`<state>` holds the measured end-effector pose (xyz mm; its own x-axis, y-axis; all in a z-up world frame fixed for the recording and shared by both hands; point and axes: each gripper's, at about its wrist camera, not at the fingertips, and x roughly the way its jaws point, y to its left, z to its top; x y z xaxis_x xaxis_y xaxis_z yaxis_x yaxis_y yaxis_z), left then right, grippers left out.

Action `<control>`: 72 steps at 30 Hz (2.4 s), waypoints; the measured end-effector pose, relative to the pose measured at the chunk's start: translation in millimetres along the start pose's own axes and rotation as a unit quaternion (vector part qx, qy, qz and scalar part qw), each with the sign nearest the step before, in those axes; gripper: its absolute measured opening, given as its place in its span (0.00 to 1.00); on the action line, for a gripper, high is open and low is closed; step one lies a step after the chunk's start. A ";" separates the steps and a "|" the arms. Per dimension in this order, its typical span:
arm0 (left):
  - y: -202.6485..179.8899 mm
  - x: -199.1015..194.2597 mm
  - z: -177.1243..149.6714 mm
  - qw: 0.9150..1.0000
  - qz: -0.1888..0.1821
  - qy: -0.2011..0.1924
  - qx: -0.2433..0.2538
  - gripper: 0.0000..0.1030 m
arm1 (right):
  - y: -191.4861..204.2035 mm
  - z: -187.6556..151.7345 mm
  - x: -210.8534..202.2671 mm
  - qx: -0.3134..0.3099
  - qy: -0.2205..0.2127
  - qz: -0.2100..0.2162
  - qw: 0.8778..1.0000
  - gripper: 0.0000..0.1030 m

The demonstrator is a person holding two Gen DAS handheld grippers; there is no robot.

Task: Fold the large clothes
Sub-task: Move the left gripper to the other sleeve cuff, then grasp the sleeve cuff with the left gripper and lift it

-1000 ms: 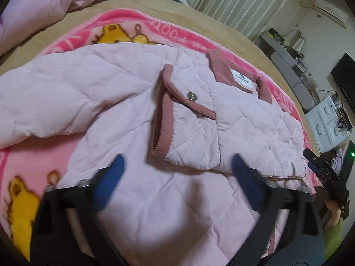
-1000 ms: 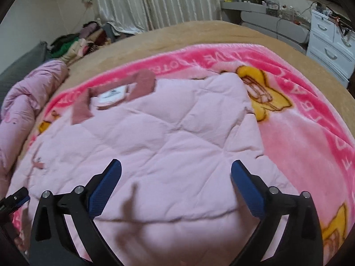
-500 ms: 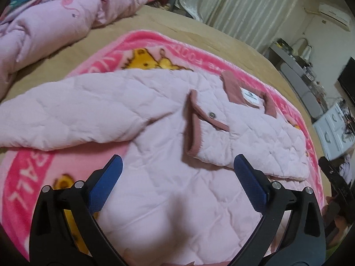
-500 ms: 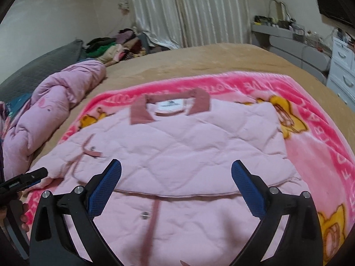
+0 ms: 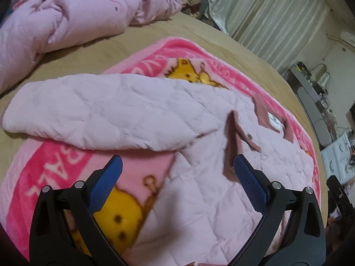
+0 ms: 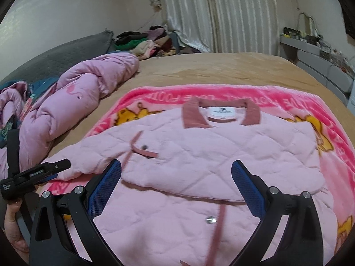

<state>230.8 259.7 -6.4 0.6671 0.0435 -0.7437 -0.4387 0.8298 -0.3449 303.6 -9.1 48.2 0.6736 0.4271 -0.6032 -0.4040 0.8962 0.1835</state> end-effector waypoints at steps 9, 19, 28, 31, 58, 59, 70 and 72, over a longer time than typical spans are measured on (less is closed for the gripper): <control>33.4 -7.0 12.1 0.999 0.021 -0.015 -0.039 0.91 | 50.2 7.0 16.5 -0.030 0.012 0.034 0.999 0.96; 77.5 -9.6 22.7 0.995 0.053 -0.025 -0.085 0.91 | 96.1 8.9 35.3 -0.058 0.024 0.060 0.996 0.96; 113.9 1.2 22.3 0.989 0.066 -0.012 -0.131 0.91 | 125.7 8.3 53.6 -0.069 0.038 0.076 0.994 0.96; 123.7 3.6 22.2 0.987 0.072 -0.010 -0.145 0.91 | 135.3 7.1 60.1 -0.077 0.045 0.081 0.993 0.96; 241.0 28.8 22.5 0.939 0.031 -0.054 -0.337 0.91 | 121.6 0.6 79.6 -0.064 0.062 0.071 0.993 0.96; 246.0 28.4 21.7 0.935 0.028 -0.060 -0.347 0.91 | 118.6 0.3 78.7 -0.063 0.062 0.070 0.994 0.96; 260.9 -6.2 20.8 0.924 0.031 -0.119 -0.361 0.16 | 69.8 -4.2 61.3 -0.022 0.052 0.046 0.997 0.96; 250.4 -21.0 27.9 0.929 0.027 -0.136 -0.344 0.15 | 60.0 -6.6 55.9 -0.013 0.053 0.044 0.998 0.96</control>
<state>123.7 482.2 -61.2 0.7192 0.2920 -0.6304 -0.6944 0.2752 -0.6649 312.9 67.8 20.4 0.5669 0.4873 -0.6642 -0.4747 0.8522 0.2201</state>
